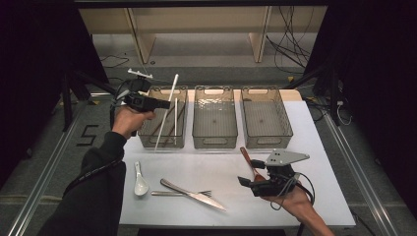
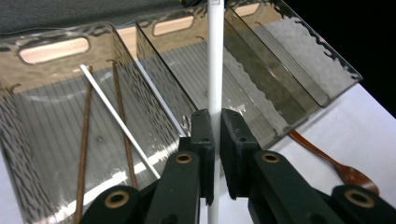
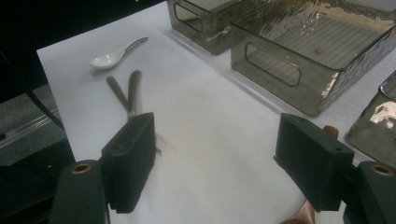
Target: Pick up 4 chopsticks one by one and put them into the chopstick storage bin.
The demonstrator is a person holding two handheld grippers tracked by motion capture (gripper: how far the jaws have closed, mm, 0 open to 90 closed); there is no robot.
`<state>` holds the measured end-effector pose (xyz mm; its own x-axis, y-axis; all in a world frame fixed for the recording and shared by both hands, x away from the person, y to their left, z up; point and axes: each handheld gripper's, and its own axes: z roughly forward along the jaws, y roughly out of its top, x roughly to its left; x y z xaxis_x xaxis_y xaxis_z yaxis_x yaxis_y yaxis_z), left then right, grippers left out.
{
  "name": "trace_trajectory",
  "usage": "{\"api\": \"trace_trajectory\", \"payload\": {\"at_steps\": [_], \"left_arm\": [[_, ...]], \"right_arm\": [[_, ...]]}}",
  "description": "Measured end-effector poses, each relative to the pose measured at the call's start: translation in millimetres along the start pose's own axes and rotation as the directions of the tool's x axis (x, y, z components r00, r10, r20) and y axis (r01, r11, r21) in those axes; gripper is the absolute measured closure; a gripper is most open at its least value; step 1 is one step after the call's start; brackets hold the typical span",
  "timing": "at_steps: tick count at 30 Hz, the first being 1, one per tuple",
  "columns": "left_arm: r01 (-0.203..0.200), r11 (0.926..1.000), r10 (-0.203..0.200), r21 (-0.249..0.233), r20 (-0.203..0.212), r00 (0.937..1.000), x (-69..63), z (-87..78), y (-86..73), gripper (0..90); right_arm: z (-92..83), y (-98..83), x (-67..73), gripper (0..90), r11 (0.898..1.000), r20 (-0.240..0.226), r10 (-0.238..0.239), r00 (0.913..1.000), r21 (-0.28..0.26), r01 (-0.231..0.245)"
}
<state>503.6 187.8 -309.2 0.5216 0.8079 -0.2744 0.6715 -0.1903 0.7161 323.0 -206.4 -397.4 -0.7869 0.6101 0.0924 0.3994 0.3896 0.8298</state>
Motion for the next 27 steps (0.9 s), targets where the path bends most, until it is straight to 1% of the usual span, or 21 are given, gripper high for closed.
{"api": "trace_trajectory", "payload": {"at_steps": [4, 6, 9, 10, 13, 15, 16, 18, 21, 23, 26, 27], "left_arm": [[-0.001, 0.9999, 0.002, 0.013, -0.03, 0.9995, 5.1, 5.4, 9.7, 83.4], [0.004, 1.0, -0.003, 0.008, -0.043, 0.9991, 7.8, 8.0, 14.3, 83.4], [-0.004, 0.9999, 0.005, 0.015, -0.068, 0.9977, 11.5, 12.8, 19.7, 83.4], [-0.008, 0.9997, 0.009, 0.021, -0.071, 0.9974, 13.3, 14.2, 21.5, 83.4], [-0.017, 0.9998, 0.018, 0.009, -0.067, 0.9976, 17.7, 17.1, 25.6, 83.4], [-0.036, 0.9993, 0.037, 0.014, -0.087, 0.9956, 20.4, 17.9, 28.5, 83.4], [-0.038, 0.9992, 0.039, 0.01, -0.094, 0.9948, 22.1, 17.8, 29.7, 83.4], [-0.022, 0.9998, 0.022, 0.002, -0.109, 0.9938, 28.4, 17.0, 32.2, 83.4], [-0.017, 0.9998, 0.015, -0.009, -0.134, 0.9909, 37.9, 15.9, 33.4, 83.4], [-0.021, 0.9998, 0.02, -0.006, -0.158, 0.9872, 42.8, 16.0, 32.5, 83.4], [-0.019, 0.9998, 0.02, 0.008, -0.179, 0.9836, 47.8, 17.5, 31.2, 83.4], [-0.023, 0.9997, 0.024, 0.005, -0.183, 0.9828, 48.5, 17.9, 30.9, 83.4]], "right_arm": [[0.1, -0.1, -0.2, 29.5, 1.0, -0.002, 0.001, 1.0, 0.001, -0.001], [-0.1, -0.1, 0.0, 29.6, 1.0, -0.003, 0.001, 1.0, 0.0, -0.001], [0.2, -0.2, -0.1, 29.6, 1.0, -0.005, 0.001, 1.0, 0.002, -0.001], [0.2, -0.2, -0.1, 29.6, 1.0, -0.003, 0.0, 1.0, 0.002, 0.0], [0.1, -0.3, -0.3, 29.5, 1.0, -0.006, 0.0, 1.0, 0.002, 0.0], [-0.1, -0.4, -0.4, 29.5, 1.0, -0.008, 0.0, 1.0, 0.001, 0.0], [-0.1, -0.5, -0.8, 29.6, 1.0, -0.008, 0.001, 1.0, 0.0, -0.001], [0.2, -0.8, -1.7, 29.5, 1.0, -0.008, 0.004, 1.0, -0.001, -0.004], [-0.3, -0.5, -1.0, 29.5, 1.0, -0.009, 0.003, 1.0, -0.002, -0.003], [-0.2, -0.6, -1.0, 29.6, 1.0, -0.009, 0.002, 1.0, -0.001, -0.002], [0.2, -0.7, -1.5, 29.5, 1.0, -0.01, 0.001, 0.9999, -0.002, -0.001], [0.5, -0.8, -1.7, 29.5, 1.0, -0.01, 0.001, 0.9999, -0.002, -0.001]]}}
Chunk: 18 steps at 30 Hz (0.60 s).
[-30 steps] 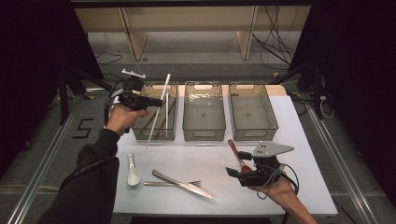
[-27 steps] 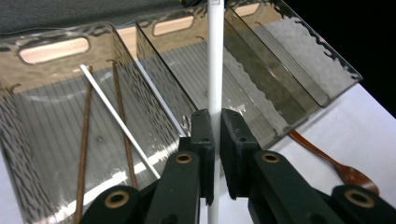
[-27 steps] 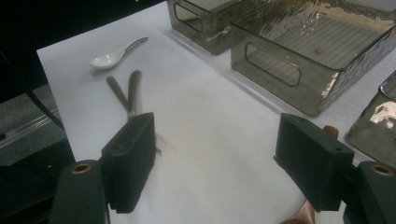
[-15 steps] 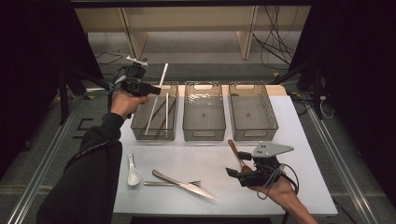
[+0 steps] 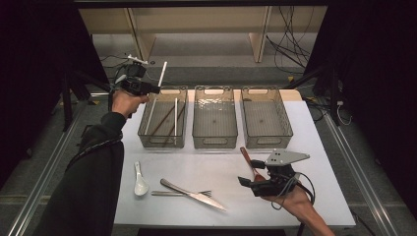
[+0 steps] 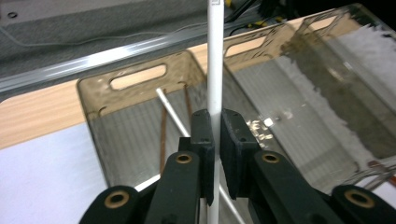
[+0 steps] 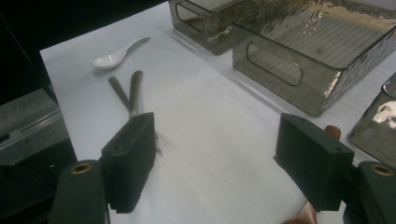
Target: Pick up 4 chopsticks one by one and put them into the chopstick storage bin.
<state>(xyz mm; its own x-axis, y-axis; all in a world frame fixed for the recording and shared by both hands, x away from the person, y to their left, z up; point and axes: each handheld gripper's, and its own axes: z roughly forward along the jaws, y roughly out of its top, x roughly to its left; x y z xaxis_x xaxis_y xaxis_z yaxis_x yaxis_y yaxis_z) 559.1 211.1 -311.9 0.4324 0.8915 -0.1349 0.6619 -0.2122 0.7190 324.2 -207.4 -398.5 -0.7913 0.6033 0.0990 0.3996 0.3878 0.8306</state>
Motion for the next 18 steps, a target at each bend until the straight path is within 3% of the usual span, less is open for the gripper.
{"api": "trace_trajectory", "payload": {"at_steps": [9, 18], "left_arm": [[-0.033, 0.9994, 0.033, 0.003, -0.042, 0.9985, 4.8, 10.9, -1.9, 83.4], [-0.041, 0.9992, 0.041, -0.002, -0.052, 0.9978, 9.8, 21.7, -13.6, 83.3]], "right_arm": [[-0.1, 0.2, 1.3, 29.5, 1.0, -0.004, -0.003, 1.0, 0.002, 0.003], [0.5, -0.1, 1.2, 29.5, 1.0, -0.005, -0.003, 1.0, 0.004, 0.003]]}}
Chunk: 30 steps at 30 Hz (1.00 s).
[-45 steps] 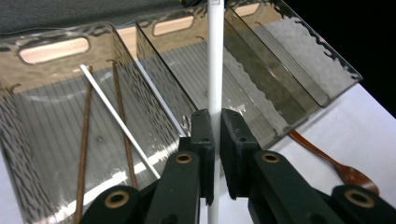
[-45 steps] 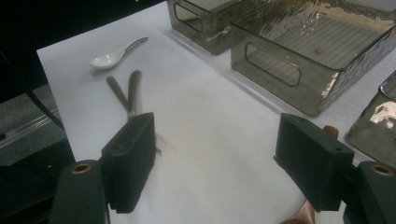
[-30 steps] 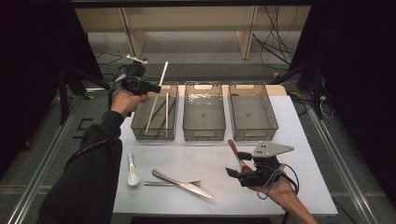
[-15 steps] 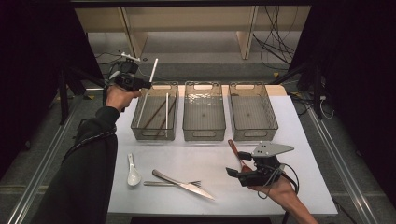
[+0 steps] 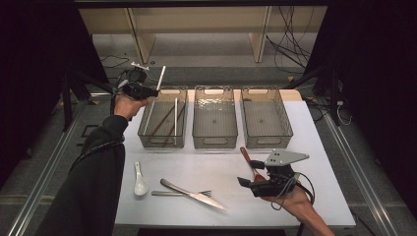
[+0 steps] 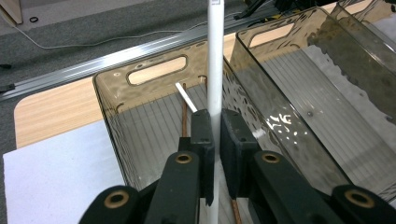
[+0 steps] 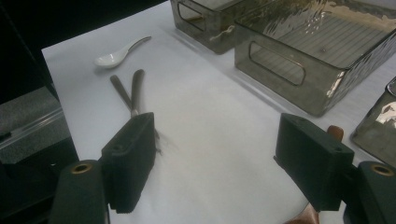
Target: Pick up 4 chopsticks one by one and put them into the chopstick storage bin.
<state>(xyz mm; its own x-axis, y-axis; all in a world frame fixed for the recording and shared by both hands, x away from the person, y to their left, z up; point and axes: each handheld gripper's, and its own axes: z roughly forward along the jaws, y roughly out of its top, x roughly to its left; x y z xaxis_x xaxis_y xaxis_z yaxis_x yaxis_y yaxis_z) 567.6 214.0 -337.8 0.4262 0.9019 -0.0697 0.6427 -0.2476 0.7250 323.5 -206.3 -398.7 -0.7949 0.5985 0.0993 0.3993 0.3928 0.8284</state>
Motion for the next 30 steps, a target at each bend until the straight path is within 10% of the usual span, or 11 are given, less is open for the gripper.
{"api": "trace_trajectory", "payload": {"at_steps": [22, 30], "left_arm": [[-0.035, 0.9969, 0.034, 0.07, 0.013, 0.9993, -10.8, 23.5, -16.4, 85.0], [-0.012, 0.9949, 0.009, 0.101, 0.032, 0.9994, -9.9, 21.8, -22.5, 66.2]], "right_arm": [[0.4, -0.1, 0.3, 29.5, 1.0, -0.004, -0.003, 1.0, 0.002, 0.003], [0.4, -0.1, 0.5, 29.5, 1.0, -0.003, -0.003, 1.0, 0.002, 0.003]]}}
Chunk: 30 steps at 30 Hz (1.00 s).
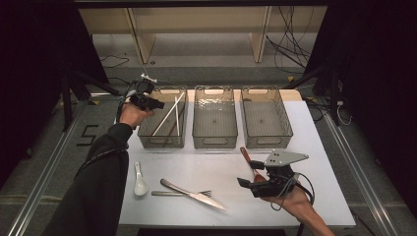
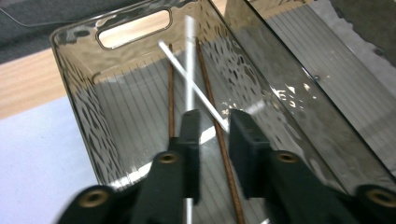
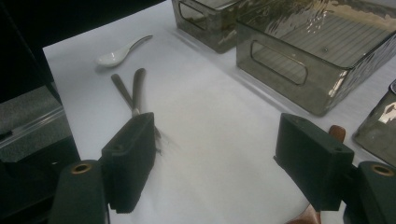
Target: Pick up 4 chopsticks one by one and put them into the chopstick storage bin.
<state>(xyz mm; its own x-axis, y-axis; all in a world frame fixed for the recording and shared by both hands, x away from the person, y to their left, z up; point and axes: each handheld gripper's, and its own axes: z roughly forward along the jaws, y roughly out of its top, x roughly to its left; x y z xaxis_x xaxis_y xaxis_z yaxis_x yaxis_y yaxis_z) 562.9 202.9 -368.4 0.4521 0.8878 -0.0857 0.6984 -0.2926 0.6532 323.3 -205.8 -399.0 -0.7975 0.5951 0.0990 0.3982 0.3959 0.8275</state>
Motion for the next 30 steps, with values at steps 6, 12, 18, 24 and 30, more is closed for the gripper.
{"api": "trace_trajectory", "payload": {"at_steps": [6, 12, 18, 24, 30], "left_arm": [[-0.003, 1.0, 0.003, 0.002, 0.075, 0.9972, -8.1, -20.2, -6.2, 47.2], [0.002, 0.9998, 0.0, -0.018, 0.113, 0.9936, -20.1, -46.4, -26.8, 36.6], [-0.027, 0.9988, 0.032, -0.042, 0.138, 0.9899, -31.3, -62.0, -52.7, 33.0], [-0.03, 0.9994, 0.028, 0.017, 0.097, 0.9949, -37.9, -66.5, -70.7, 30.3], [-0.012, 0.9993, 0.01, 0.037, 0.063, 0.998, -39.8, -70.2, -90.8, 27.1]], "right_arm": [[0.0, 0.1, 0.3, 29.5, 1.0, 0.001, 0.001, 1.0, -0.001, -0.001], [-0.4, 0.5, 0.9, 29.5, 1.0, 0.003, 0.001, 1.0, -0.002, -0.001], [0.5, 0.5, 1.5, 29.5, 1.0, 0.004, 0.002, 1.0, 0.002, -0.002], [0.0, 1.3, 2.9, 29.5, 1.0, 0.009, -0.003, 1.0, 0.002, 0.003], [-0.4, 0.8, 2.0, 29.5, 1.0, 0.014, 0.001, 0.9999, 0.001, -0.001]]}}
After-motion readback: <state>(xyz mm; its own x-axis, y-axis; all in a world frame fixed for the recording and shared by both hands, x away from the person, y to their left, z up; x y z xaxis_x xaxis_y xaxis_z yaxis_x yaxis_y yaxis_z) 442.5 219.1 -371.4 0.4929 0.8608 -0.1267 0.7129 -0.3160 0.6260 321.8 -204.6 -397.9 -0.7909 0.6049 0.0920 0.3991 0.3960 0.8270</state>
